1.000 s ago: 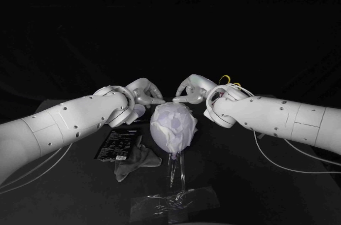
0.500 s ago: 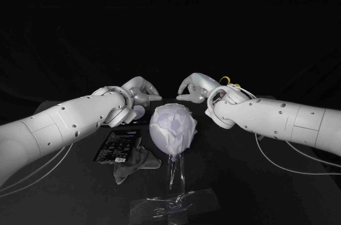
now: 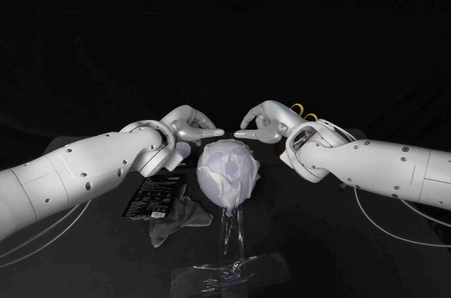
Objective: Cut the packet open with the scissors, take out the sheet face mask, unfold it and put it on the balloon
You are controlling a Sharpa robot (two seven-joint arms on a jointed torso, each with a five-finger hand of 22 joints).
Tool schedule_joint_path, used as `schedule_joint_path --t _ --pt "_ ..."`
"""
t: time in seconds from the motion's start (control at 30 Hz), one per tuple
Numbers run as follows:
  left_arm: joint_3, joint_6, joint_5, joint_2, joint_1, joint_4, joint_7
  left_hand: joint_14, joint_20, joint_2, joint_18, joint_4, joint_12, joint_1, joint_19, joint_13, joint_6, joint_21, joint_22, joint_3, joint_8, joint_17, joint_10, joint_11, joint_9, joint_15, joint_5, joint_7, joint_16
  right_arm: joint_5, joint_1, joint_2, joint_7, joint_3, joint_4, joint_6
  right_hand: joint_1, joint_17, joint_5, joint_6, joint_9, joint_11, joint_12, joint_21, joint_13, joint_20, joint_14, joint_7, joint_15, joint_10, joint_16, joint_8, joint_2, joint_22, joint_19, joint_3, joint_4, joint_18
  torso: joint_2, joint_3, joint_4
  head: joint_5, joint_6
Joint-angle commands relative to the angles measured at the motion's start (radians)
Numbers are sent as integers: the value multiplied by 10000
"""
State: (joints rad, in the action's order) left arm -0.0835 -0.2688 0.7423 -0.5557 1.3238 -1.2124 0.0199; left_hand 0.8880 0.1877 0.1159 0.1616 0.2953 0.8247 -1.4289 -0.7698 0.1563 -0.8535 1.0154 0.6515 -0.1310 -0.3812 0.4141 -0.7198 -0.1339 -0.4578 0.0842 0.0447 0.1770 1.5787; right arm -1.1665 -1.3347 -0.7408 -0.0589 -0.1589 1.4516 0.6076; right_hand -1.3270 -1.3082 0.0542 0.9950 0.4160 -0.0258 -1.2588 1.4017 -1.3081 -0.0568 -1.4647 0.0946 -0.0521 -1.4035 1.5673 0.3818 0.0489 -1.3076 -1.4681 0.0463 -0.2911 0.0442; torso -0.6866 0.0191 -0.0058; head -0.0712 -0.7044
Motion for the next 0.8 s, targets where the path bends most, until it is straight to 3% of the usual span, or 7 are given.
schedule_joint_path --t 0.03,0.43,0.8 --pt "20 258 -54 -48 -35 -192 246 -77 -4 183 201 -4 -2 17 78 -13 70 -59 -17 -26 41 -27 112 -16 -20 -13 33 40 -59 501 22 -126 114 4 208 -158 144 -2626 -49 -71 -2 55 96 -99 -80 -85 -1061 27 96 -17 35 -39 49 -2112 -221 158 5 -53 1 4 -5 -7 15" --pt "22 417 321 72 -154 -191 44 39 24 264 208 -27 92 -228 90 18 52 -59 -25 89 -53 175 153 -18 -78 -2 33 32 1 560 293 71 -348 -15 -45 -462 265 -2626 -54 -127 14 35 216 -238 -1 -100 -1061 37 112 71 35 -28 65 -2073 -153 363 7 -23 -64 5 2 14 41" --pt "23 408 559 192 -184 107 -145 317 18 34 219 -119 291 -1023 42 88 44 22 0 326 -202 549 151 31 -159 -42 29 -23 135 539 434 594 -641 -20 -716 -604 127 -2626 -51 -122 39 42 218 -259 -7 -105 -1061 28 110 82 35 13 -22 -2067 -141 403 47 -18 -104 -13 11 10 -5"
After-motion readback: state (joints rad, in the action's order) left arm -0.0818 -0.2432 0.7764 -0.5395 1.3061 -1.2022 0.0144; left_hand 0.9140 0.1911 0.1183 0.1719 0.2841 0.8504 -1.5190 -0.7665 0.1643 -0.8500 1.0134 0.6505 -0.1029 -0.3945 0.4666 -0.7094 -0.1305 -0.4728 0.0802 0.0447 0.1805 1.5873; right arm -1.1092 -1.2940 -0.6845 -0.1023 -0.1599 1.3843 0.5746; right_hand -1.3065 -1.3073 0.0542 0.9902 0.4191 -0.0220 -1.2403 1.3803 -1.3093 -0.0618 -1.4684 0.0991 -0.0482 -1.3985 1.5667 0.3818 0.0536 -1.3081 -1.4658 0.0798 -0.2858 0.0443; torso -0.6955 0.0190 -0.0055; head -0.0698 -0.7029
